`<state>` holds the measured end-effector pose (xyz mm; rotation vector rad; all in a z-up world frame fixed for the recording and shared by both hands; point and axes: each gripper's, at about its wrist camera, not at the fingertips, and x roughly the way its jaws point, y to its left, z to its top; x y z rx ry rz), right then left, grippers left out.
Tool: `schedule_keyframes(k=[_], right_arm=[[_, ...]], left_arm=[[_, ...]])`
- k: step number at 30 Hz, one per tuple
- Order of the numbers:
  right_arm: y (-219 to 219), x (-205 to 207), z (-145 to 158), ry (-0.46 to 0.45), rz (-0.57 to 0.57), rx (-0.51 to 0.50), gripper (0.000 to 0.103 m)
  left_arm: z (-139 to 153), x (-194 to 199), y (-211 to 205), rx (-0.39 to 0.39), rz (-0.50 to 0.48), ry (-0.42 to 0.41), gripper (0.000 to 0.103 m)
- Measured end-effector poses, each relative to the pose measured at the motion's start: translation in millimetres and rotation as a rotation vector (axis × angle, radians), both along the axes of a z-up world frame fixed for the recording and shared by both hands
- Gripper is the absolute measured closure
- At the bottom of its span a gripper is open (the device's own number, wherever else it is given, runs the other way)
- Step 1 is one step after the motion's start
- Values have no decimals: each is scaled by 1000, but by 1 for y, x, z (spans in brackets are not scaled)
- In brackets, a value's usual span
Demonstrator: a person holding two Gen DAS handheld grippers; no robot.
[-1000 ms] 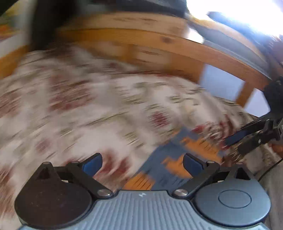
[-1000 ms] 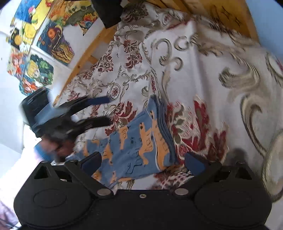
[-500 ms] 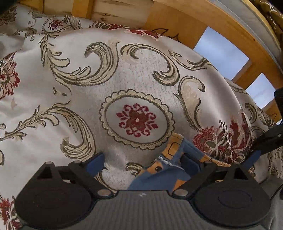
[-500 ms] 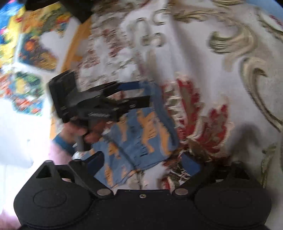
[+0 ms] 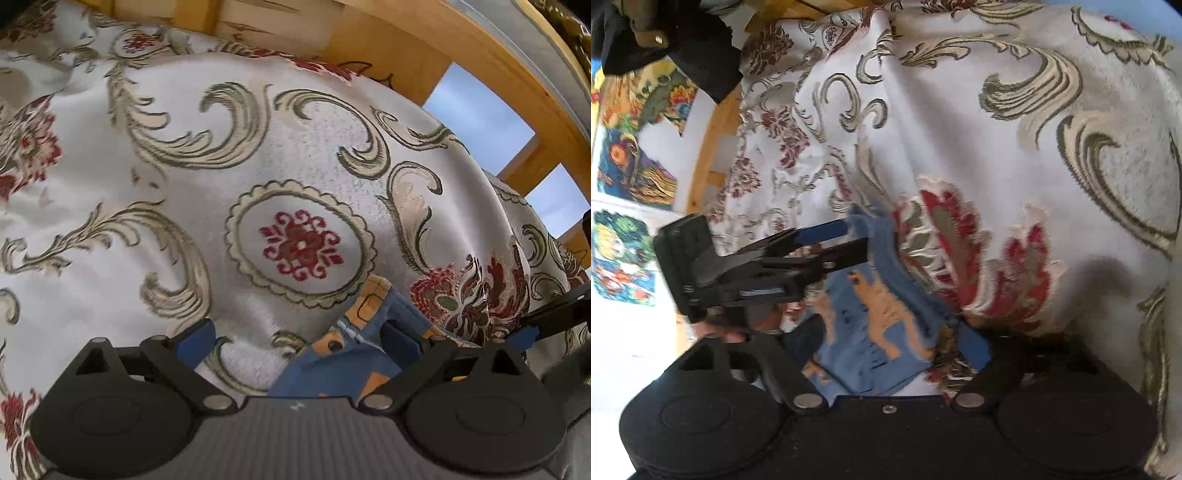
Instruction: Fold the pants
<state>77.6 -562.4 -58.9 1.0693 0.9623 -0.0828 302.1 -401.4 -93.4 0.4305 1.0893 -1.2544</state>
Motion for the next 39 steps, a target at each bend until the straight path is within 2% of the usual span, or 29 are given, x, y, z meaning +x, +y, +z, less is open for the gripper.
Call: schedule_keyframes(k=[1, 2, 4, 7, 10, 14, 16, 19, 22, 24, 26, 30, 35, 37, 39], right_arm=[[2, 0, 0, 7, 5, -30, 47], [4, 0, -1, 17, 13, -61, 54], [7, 1, -2, 37, 27, -120, 79], [6, -2, -6, 31, 40, -145, 87], [13, -7, 0, -12, 94, -226, 89], [39, -5, 19, -99, 249, -450, 90], [57, -5, 26, -127, 334, -583, 90], [85, -9, 28, -164, 467, -793, 90], [113, -14, 29, -214, 583, -998, 90], [128, -16, 27, -240, 643, -1096, 90], [140, -15, 26, -257, 686, -1166, 90], [144, -13, 23, -262, 713, -1196, 90], [148, -15, 19, -263, 729, -1228, 90], [153, -16, 19, -273, 741, -1259, 90], [158, -19, 22, -280, 750, -1277, 90]], left_arm=[[0, 5, 3, -4, 12, 4, 6], [0, 6, 7, -7, 30, 13, 7], [2, 10, 16, -20, 57, 33, 8], [12, 16, 30, -36, 103, 66, 8], [30, 18, 36, -46, 140, 95, 8], [56, 7, 29, -48, 136, 139, 10], [59, -2, 19, -27, 128, 198, 11], [57, -11, 9, 43, 154, 260, 15], [51, -16, -3, 118, 230, 325, 18], [47, -16, -12, 152, 267, 365, 18], [45, -19, -17, 191, 293, 361, 18], [49, -27, -30, 263, 331, 266, 23], [48, -31, -40, 306, 377, 220, 44], [45, -31, -40, 328, 388, 206, 70], [42, -28, -37, 328, 406, 217, 80]])
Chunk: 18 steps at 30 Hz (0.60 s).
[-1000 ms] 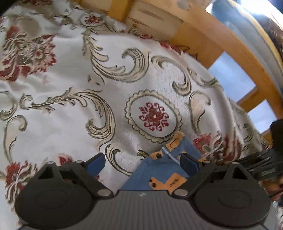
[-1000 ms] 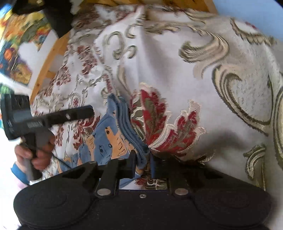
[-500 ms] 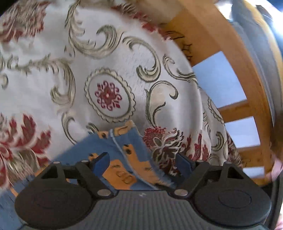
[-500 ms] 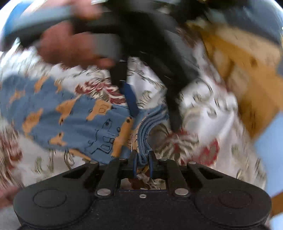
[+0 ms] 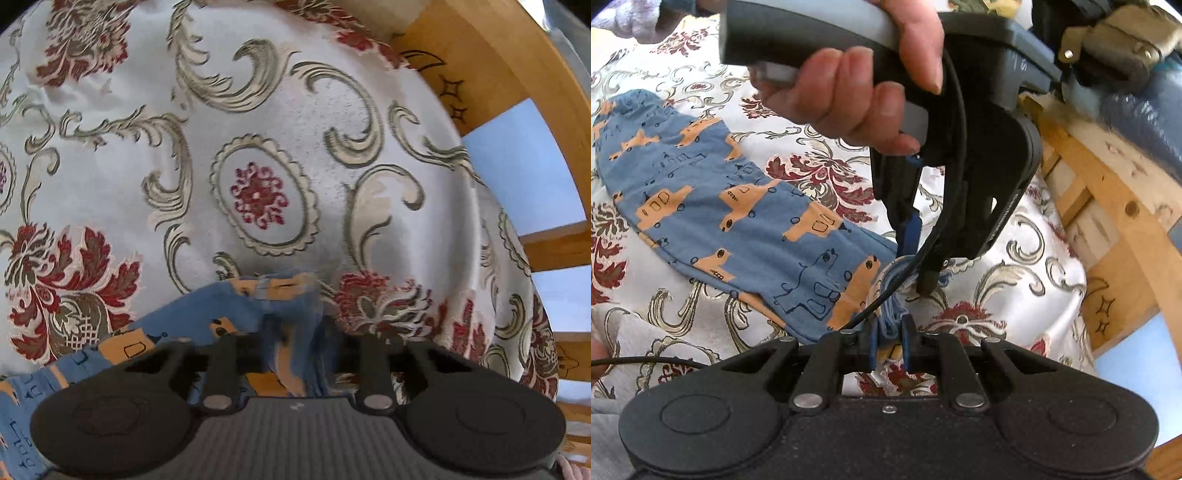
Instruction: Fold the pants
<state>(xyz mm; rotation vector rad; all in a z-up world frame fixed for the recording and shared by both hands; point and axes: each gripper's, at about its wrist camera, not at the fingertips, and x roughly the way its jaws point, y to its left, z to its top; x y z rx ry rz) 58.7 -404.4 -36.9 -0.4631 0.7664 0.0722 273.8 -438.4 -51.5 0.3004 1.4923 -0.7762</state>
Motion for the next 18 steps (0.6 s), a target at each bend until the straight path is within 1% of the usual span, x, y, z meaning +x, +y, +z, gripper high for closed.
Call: schedule_keyframes(k=[1, 4, 8, 13, 16, 18], right_arm=[[3, -1, 2, -2, 5, -2, 90], [12, -2, 10, -20, 9, -13, 90], [30, -5, 29, -50, 24, -30, 90], [70, -6, 50, -75, 74, -26, 90], [101, -6, 53, -75, 120, -49, 90], [122, -4, 49, -57, 153, -64, 90]], left_arm=[[-2, 2, 4, -9, 15, 6, 83], [-1, 8, 21, -56, 53, 39, 88], [11, 16, 55, -165, 83, 79, 89], [32, 25, 113, -338, 118, 118, 89], [42, 27, 154, -420, 141, 117, 89], [46, 28, 180, -449, 155, 106, 90]])
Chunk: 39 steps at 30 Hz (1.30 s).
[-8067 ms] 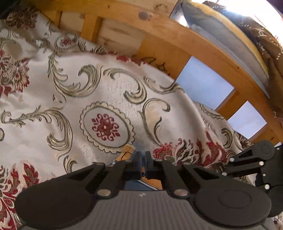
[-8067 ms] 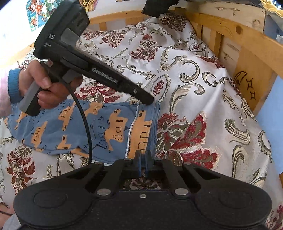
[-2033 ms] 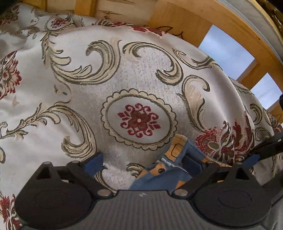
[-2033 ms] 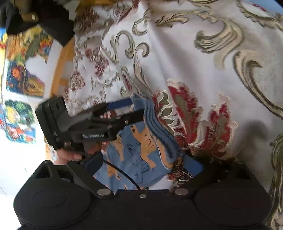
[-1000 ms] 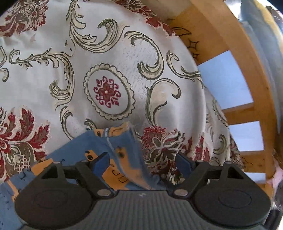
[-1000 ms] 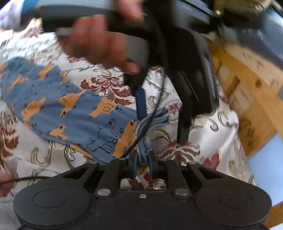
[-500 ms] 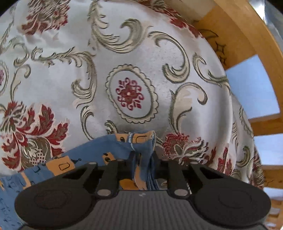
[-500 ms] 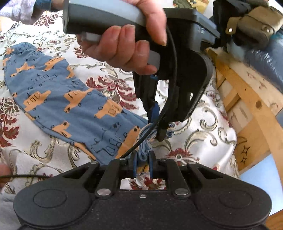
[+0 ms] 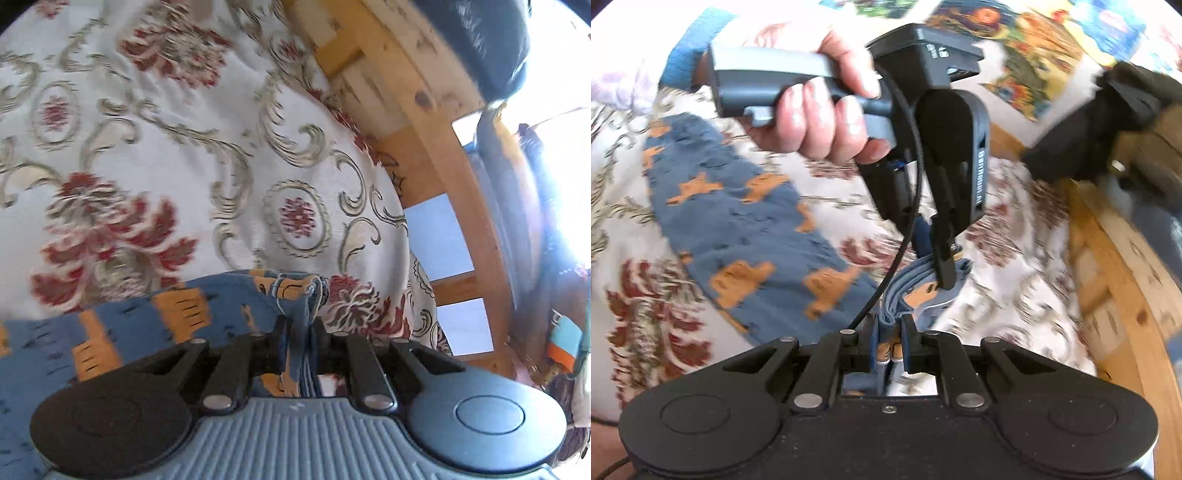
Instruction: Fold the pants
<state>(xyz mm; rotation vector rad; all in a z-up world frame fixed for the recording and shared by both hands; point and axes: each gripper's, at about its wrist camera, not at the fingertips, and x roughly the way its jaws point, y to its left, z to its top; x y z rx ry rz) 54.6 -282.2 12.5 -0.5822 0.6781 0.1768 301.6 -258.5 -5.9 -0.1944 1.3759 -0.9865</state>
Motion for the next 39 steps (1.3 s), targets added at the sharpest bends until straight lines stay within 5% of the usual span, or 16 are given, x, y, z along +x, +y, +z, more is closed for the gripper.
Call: schedule_keyframes(k=[7, 17, 20, 22, 27, 32, 39], right_arm=[[71, 15, -27, 88, 86, -18, 90], [130, 37, -85, 137, 65, -31, 89], [132, 35, -100, 146, 58, -34, 84], [134, 31, -108, 134, 68, -62, 79], [134, 27, -112, 107, 53, -83, 62], [128, 30, -113, 105, 37, -59, 63], [128, 30, -115, 97, 54, -57, 83]], left_arm=[[-25, 10, 77, -66, 52, 13, 91], [-104, 24, 169, -155, 165, 71, 91], [-124, 24, 182, -161, 180, 66, 81], [-132, 25, 185, -147, 175, 65, 60], [-138, 29, 187, -171, 183, 80, 53], [-136, 24, 183, -138, 199, 50, 55], [-135, 21, 180, -60, 233, 30, 80]])
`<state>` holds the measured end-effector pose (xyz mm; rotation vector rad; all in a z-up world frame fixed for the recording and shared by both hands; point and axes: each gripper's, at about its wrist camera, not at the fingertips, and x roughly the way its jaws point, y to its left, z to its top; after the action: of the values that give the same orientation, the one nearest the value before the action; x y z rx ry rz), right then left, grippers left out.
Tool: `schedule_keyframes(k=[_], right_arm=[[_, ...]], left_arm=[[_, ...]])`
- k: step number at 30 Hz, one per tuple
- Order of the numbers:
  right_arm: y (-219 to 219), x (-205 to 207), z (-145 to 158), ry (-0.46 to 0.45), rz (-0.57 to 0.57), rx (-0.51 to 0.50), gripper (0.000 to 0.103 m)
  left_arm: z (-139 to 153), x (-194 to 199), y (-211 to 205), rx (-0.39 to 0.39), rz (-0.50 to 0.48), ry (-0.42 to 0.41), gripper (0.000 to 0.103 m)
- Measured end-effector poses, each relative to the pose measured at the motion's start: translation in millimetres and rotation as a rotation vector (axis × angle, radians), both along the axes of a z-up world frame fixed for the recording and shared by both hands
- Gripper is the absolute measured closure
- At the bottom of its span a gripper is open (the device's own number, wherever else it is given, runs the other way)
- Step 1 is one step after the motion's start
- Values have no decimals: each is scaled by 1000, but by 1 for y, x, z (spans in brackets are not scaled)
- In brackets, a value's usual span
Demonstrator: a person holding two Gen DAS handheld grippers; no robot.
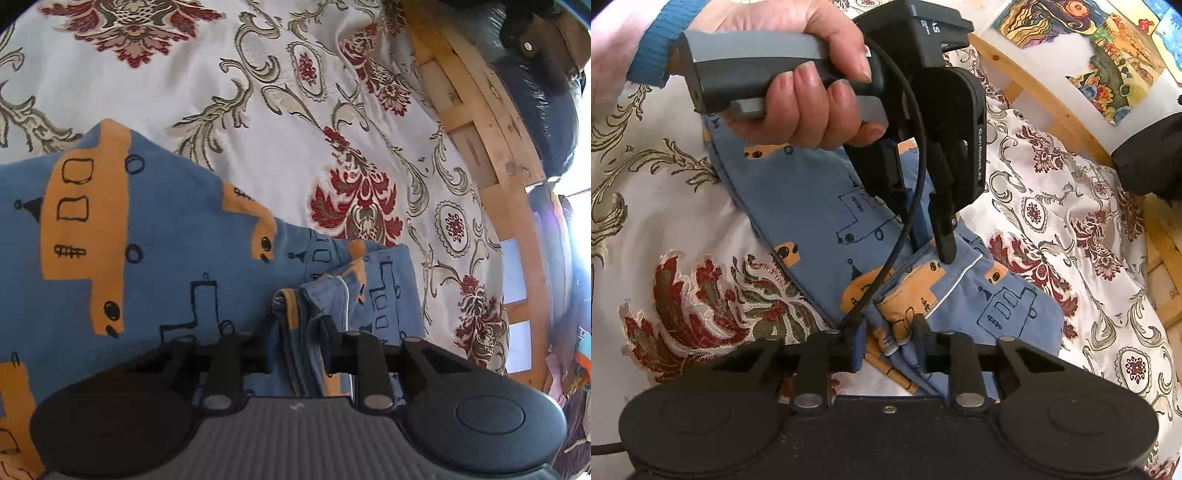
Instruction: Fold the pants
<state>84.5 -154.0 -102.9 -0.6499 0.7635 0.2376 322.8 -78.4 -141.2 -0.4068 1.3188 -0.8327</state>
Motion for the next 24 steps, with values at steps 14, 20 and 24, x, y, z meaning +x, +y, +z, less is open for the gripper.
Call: schedule_keyframes(k=[14, 20, 24], right_arm=[[3, -4, 7, -30, 15, 23, 90], [12, -5, 8, -28, 46, 36, 90], [20, -4, 9, -25, 68, 52, 90]], left_arm=[[10, -8, 4, 14, 35, -22, 91], [16, -10, 15, 38, 49, -26, 92], [19, -12, 25, 55, 60, -29, 92]])
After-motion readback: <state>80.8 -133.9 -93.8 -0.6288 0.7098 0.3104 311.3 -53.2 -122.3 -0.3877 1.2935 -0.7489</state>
